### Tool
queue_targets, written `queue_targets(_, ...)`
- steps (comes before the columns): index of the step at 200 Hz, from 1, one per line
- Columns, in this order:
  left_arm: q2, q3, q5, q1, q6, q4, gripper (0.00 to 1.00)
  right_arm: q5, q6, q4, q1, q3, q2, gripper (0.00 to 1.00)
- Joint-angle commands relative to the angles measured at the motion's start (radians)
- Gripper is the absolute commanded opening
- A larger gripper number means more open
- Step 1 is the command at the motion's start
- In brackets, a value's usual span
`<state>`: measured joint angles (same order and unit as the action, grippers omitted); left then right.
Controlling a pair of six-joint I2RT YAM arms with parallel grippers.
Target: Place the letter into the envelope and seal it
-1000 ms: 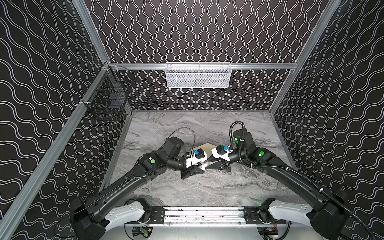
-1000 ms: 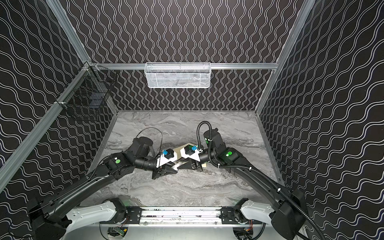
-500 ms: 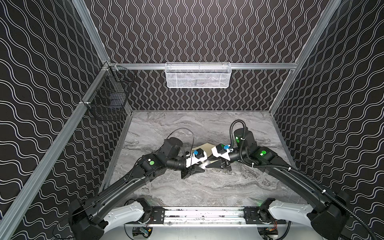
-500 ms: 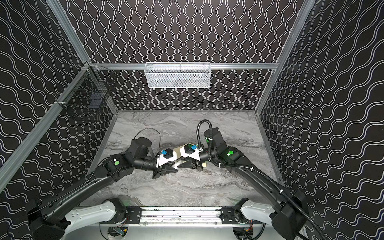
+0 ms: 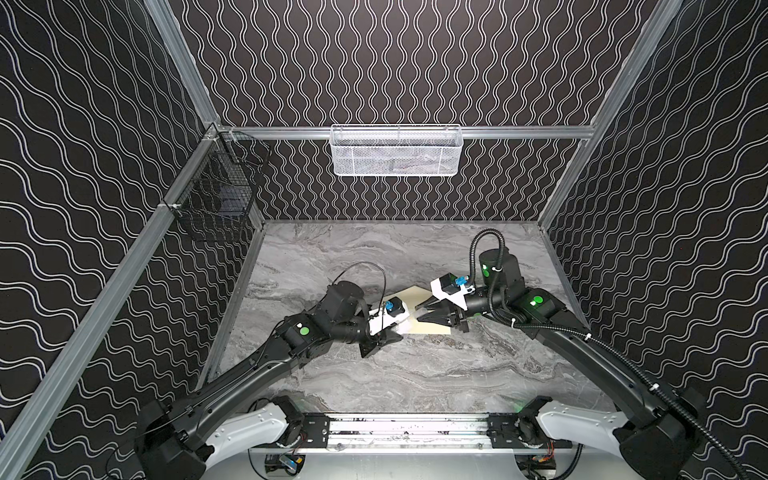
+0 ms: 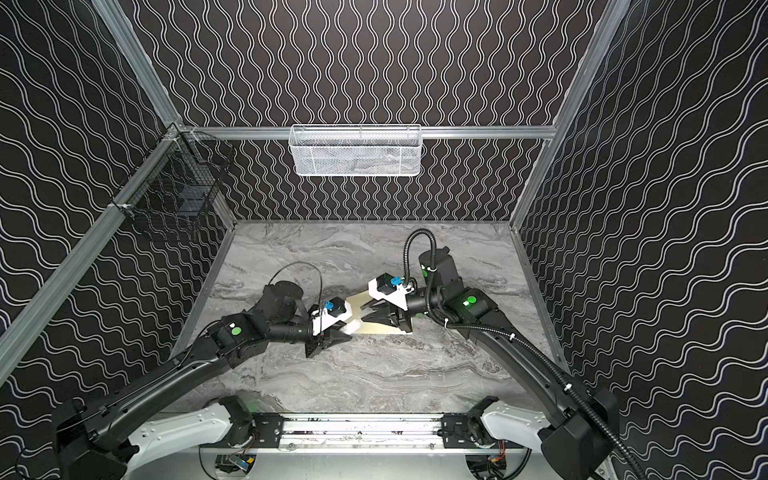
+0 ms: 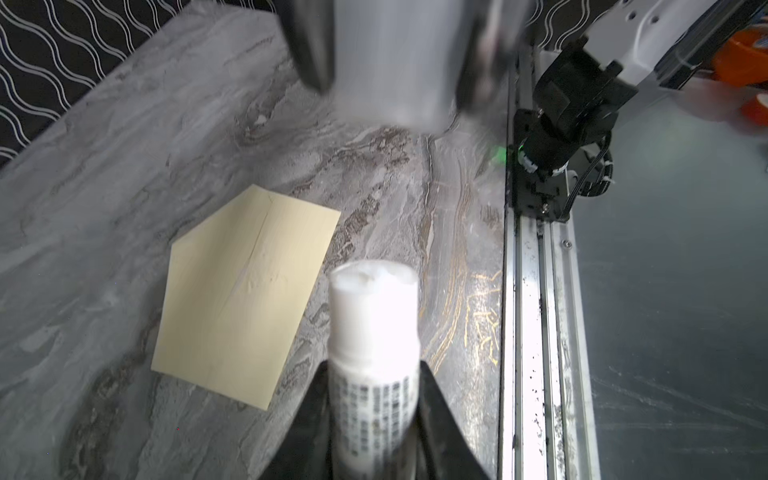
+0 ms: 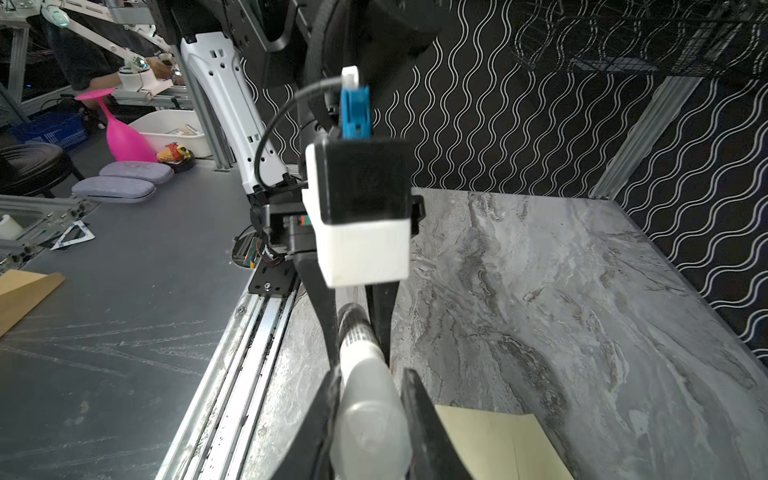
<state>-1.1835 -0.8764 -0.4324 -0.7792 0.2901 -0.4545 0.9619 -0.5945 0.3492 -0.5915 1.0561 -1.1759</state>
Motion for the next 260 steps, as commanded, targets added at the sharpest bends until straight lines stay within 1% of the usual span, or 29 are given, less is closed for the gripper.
queue_targets(1, 0.001, -0.001, 0.034, 0.0, -0.005, -0.009, 0.0, 0.004, 0.022, -0.036, 0.008, 0.014, 0.002, 0.0)
queue_targets(13, 0.003, -0.002, 0.04, 0.0, -0.012, -0.006, 0.0, -0.023, 0.042, -0.025, 0.011, 0.018, 0.002, 0.0)
queue_targets(25, 0.011, -0.004, 0.048, 0.001, -0.033, 0.005, 0.0, -0.097, 0.101, -0.021, 0.017, 0.007, 0.015, 0.0)
queue_targets(37, 0.02, -0.007, 0.073, 0.001, -0.064, 0.016, 0.0, -0.228, 0.193, -0.033, 0.021, -0.025, 0.035, 0.0)
queue_targets(46, 0.027, -0.004, 0.098, 0.0, -0.101, 0.036, 0.0, -0.349, 0.279, -0.047, 0.028, -0.052, 0.051, 0.0)
queue_targets(52, 0.034, 0.002, 0.116, 0.001, -0.126, 0.05, 0.0, -0.414, 0.334, -0.071, 0.036, -0.107, 0.059, 0.0)
queue_targets(79, 0.03, 0.007, 0.119, 0.001, -0.188, 0.081, 0.0, -0.724, 0.604, -0.098, 0.079, -0.229, 0.072, 0.0)
queue_targets(98, 0.014, 0.002, 0.091, 0.001, -0.229, 0.098, 0.0, -0.892, 0.792, -0.055, 0.145, -0.287, 0.039, 0.0)
queue_targets(101, 0.01, 0.0, 0.085, 0.002, -0.235, 0.102, 0.0, -0.907, 0.814, -0.045, 0.149, -0.292, 0.031, 0.0)
queue_targets(106, 0.005, 0.001, 0.074, 0.001, -0.247, 0.108, 0.0, -0.926, 0.845, -0.026, 0.193, -0.297, 0.014, 0.0)
queue_targets(115, -0.003, 0.002, 0.05, 0.001, -0.267, 0.123, 0.0, -0.963, 0.884, -0.005, 0.234, -0.309, -0.017, 0.0)
queue_targets(128, -0.015, 0.001, 0.031, 0.001, -0.295, 0.138, 0.0, -1.01, 0.884, 0.001, 0.277, -0.323, -0.066, 0.0)
queue_targets(151, -0.006, 0.006, 0.031, 0.001, -0.349, 0.172, 0.0, -1.07, 0.821, -0.007, 0.316, -0.319, -0.159, 0.0)
queue_targets(172, 0.005, 0.014, 0.05, 0.001, -0.371, 0.193, 0.0, -1.058, 0.76, -0.009, 0.344, -0.284, -0.247, 0.0)
queue_targets(185, -0.001, 0.013, 0.113, 0.002, -0.416, 0.184, 0.0, -1.042, 0.728, -0.009, 0.351, -0.261, -0.3, 0.0)
queue_targets(191, -0.01, 0.006, 0.126, 0.002, -0.425, 0.17, 0.0, -1.03, 0.718, 0.002, 0.352, -0.245, -0.325, 0.0)
queue_targets(202, -0.026, -0.002, 0.123, 0.003, -0.413, 0.158, 0.0, -1.008, 0.698, 0.008, 0.351, -0.224, -0.357, 0.0)
queue_targets(219, -0.038, -0.009, 0.116, 0.001, -0.418, 0.156, 0.0, -1.005, 0.675, 0.012, 0.351, -0.207, -0.389, 0.0)
queue_targets(241, -0.038, -0.009, 0.112, 0.002, -0.417, 0.163, 0.0, -1.008, 0.646, 0.012, 0.352, -0.199, -0.412, 0.04)
queue_targets(260, -0.034, -0.01, 0.121, 0.002, -0.413, 0.16, 0.0, -1.007, 0.626, 0.016, 0.352, -0.195, -0.424, 0.12)
